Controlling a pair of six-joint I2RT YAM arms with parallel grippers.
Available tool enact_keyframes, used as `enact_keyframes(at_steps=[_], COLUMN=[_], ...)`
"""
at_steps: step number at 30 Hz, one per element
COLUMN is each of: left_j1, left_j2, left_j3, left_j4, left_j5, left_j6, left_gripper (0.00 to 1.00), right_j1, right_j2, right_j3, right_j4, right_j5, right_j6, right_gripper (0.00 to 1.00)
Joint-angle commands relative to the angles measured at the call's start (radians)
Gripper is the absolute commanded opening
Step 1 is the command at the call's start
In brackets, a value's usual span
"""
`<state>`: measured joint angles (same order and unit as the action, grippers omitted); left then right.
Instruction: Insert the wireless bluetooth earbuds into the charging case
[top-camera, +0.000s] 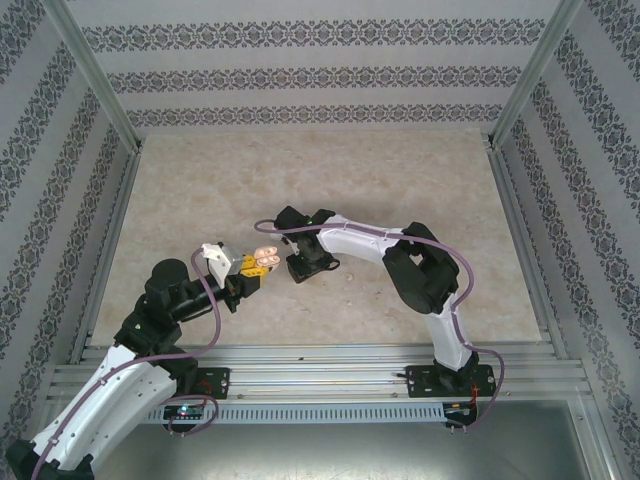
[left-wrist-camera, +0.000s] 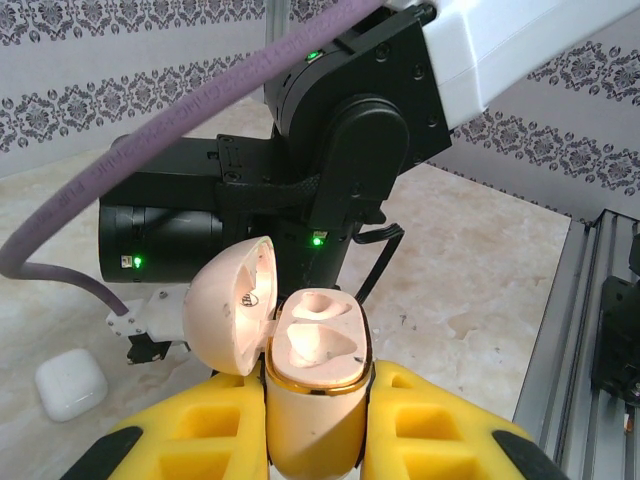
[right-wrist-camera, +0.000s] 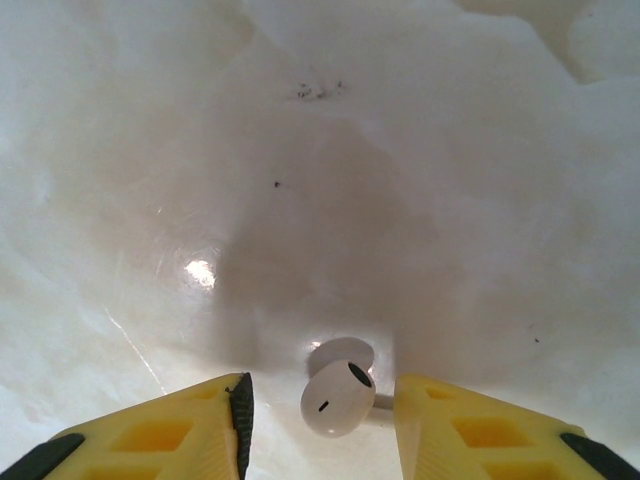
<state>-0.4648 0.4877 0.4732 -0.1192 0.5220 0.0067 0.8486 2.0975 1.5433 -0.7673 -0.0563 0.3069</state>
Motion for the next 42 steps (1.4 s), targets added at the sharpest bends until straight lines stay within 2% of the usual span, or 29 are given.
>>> enact_keyframes(at_steps=[1, 23, 31, 35, 42], left_j1=[-0.010, -0.009, -0.009, -0.010, -0.010], left_j2=[-0.010, -0.008, -0.006, 0.005, 0.050], left_j3=[-0.012, -0.021, -0.030, -0.037, -0.055], left_j4=[0.046, 0.065, 0.088, 0.121, 0.209], left_j5=[0.009, 0.007, 0.011, 0.027, 0.045], left_j6=[-0.016, -0.022, -0.029, -0.037, -0.041], left_gripper=[0.00, 0.00, 0.00, 0.00, 0.00], right_j1=[0.016, 0.028, 0.023, -0.008, -0.124], right_j2=[0.017, 0.042, 0.018, -0.030, -0.230], right_j3=[0.013, 0.021, -0.005, -0.050, -0.214], right_j4=[-0.020, -0.065, -0.061, -0.017, 0.139], right_j5=[0.026, 0.066, 0.064, 0.040, -0.109], right_j6=[-0.053, -0.074, -0.062, 0.003, 0.164], right_gripper=[0.42, 0.35, 0.26, 0.25, 0.22])
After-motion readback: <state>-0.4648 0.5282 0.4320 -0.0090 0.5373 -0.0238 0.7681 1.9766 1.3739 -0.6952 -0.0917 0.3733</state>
